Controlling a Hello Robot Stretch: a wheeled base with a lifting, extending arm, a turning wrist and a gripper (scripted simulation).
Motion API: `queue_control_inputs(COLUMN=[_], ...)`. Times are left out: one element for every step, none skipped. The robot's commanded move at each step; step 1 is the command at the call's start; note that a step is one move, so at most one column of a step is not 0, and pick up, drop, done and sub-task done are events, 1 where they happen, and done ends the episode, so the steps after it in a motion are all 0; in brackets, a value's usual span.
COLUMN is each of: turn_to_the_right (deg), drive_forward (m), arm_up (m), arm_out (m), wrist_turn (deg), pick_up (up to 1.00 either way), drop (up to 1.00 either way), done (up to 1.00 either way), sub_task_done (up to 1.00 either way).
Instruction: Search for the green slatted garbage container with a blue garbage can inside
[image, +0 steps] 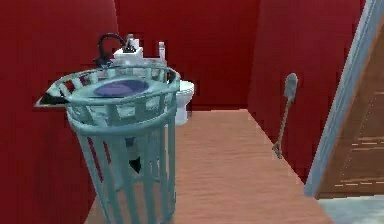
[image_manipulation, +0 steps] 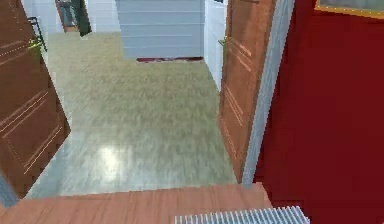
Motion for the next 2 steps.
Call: queue_control_inputs(turn_to_the_right=[-18.0,0.0], drive_forward=[0.0,0.0], arm_up=[0.0,0.0], arm_out=[0.0,0.0], wrist_turn=[0.0,0.0], pick_up=[0.0,0.0], drop=[0.0,0.0], done=[0.0,1.0], sub_task_done=[0.0,0.0])
